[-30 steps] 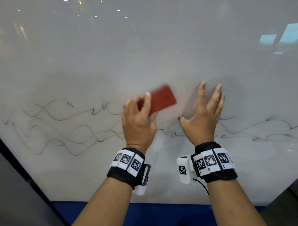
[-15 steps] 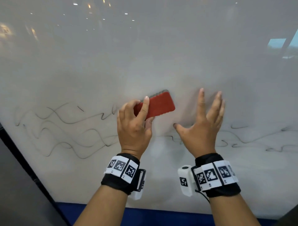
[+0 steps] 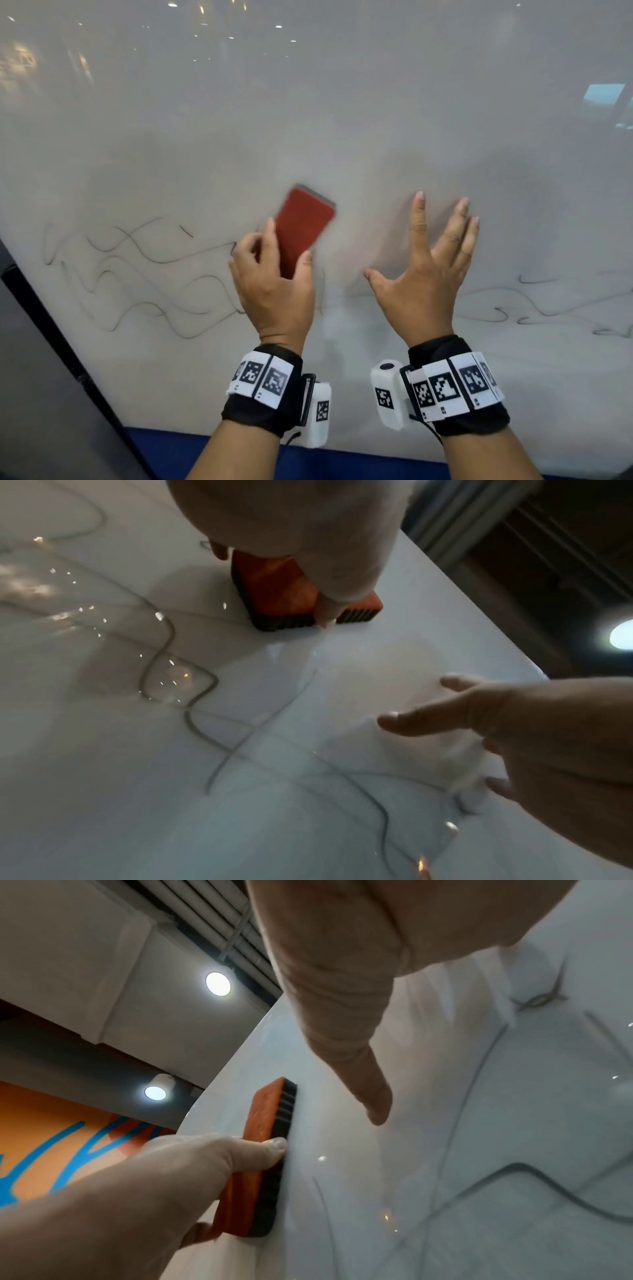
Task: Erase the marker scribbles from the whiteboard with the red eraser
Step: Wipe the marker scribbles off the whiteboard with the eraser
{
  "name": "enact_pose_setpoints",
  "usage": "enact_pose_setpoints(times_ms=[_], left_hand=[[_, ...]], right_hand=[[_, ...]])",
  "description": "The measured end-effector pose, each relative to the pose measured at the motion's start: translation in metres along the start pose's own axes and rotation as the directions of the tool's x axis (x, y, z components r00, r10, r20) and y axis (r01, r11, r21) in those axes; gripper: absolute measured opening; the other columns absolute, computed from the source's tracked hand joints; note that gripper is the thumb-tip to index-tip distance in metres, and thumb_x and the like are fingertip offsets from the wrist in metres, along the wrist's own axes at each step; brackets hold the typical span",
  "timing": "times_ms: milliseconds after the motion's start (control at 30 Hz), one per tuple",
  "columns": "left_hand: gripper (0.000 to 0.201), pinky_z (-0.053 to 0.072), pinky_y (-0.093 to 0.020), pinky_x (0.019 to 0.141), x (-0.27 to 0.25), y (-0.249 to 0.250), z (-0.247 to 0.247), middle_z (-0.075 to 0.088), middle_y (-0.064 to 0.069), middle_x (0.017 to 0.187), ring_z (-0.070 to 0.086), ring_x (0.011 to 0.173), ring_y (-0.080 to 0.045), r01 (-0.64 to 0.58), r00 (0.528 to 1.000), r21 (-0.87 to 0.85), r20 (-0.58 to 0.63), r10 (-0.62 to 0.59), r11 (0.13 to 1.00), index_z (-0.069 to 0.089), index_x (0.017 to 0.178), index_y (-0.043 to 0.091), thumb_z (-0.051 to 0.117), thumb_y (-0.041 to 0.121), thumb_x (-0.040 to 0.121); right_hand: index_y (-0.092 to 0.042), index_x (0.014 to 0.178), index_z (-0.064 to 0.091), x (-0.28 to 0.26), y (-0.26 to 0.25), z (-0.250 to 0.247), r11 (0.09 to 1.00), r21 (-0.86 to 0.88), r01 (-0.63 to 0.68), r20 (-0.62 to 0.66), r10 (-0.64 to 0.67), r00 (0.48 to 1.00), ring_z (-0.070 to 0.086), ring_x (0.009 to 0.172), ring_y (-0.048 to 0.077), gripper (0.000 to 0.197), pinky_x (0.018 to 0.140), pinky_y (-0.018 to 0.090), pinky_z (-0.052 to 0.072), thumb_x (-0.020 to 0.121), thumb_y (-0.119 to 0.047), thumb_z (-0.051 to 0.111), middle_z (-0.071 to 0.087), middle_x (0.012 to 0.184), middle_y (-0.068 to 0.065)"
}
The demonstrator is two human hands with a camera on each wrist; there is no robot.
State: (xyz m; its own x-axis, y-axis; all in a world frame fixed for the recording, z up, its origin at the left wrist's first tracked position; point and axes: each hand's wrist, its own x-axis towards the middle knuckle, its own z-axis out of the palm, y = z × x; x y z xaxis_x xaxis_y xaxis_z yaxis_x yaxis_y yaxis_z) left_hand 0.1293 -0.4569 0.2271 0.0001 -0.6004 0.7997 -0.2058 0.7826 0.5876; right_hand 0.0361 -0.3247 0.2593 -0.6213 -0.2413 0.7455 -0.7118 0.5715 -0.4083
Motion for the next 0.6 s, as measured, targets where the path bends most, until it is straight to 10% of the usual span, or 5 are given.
enact_pose_setpoints(times_ms=[233, 400, 600], left_hand=[[0.058, 0.049, -0.050, 0.094, 0.008, -0.003, -0.005, 0.048, -0.008, 0.120, 0.054, 0.108, -0.034, -0.303, 0.948, 0.009, 0.101, 0.300, 0.953, 0.057, 0.133, 0.002, 0.071, 0.015, 0.079], [0.072, 0.048, -0.043, 0.098, 0.033, -0.014, -0.018, 0.047, -0.004, 0.122, 0.050, 0.114, -0.026, 0.179, 0.982, -0.111, -0.044, -0.185, 0.978, 0.049, 0.143, 0.012, 0.077, 0.021, 0.078], [0.065, 0.045, -0.049, 0.095, 0.024, -0.024, -0.017, 0.055, -0.013, 0.120, 0.050, 0.108, -0.032, -0.411, 0.901, 0.046, 0.174, 0.398, 0.910, 0.051, 0.142, 0.010, 0.073, 0.013, 0.081]], right_hand=[[-0.027, 0.158, 0.014, -0.002, -0.016, 0.005, 0.999, 0.033, -0.035, -0.032, 0.036, 0.999, -0.004, 0.150, 0.039, 0.122, 0.118, 0.053, 0.011, 0.063, -0.035, 0.090, -0.004, 0.163, 0.019], [-0.032, 0.156, 0.017, -0.003, -0.033, 0.013, 0.998, 0.063, 0.006, -0.035, -0.004, 0.999, -0.005, 0.149, 0.040, 0.117, 0.118, 0.057, 0.014, 0.064, -0.036, 0.089, -0.004, 0.163, 0.017], [-0.027, 0.156, 0.021, -0.003, -0.038, 0.017, 0.999, 0.048, 0.004, -0.060, -0.001, 0.998, -0.003, 0.149, 0.043, 0.115, 0.116, 0.059, 0.015, 0.063, -0.032, 0.088, -0.001, 0.163, 0.021]])
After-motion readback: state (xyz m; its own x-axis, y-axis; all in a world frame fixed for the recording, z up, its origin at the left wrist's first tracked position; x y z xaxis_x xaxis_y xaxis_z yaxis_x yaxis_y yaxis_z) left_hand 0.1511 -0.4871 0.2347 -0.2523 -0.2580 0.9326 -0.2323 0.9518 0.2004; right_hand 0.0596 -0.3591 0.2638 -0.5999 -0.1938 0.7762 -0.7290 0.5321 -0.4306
